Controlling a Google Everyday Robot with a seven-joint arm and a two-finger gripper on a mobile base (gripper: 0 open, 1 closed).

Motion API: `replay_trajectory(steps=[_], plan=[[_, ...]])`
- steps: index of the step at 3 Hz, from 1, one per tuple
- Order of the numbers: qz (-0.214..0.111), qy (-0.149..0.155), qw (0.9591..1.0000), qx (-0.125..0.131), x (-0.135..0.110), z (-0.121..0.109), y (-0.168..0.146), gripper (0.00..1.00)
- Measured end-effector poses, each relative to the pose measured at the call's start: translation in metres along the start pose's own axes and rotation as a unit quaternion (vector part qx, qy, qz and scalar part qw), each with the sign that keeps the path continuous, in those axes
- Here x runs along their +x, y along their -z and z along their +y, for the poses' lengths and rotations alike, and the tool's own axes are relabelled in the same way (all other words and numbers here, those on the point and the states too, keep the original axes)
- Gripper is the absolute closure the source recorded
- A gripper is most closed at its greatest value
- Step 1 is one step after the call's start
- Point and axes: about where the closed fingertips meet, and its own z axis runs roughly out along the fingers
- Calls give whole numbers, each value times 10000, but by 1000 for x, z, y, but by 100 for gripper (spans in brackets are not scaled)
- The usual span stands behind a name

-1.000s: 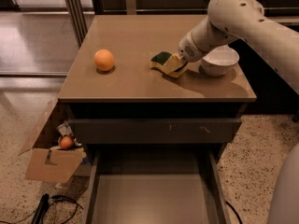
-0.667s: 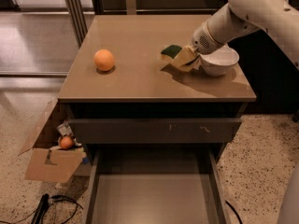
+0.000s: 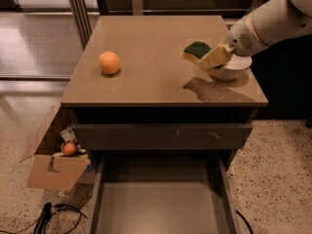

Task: Place sponge into middle drawer

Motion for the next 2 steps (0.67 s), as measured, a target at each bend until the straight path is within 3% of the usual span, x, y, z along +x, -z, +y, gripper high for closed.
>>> replay_trajectory(steps=[2], plan=[[-364, -482, 9974, -399, 61, 88, 44, 100]])
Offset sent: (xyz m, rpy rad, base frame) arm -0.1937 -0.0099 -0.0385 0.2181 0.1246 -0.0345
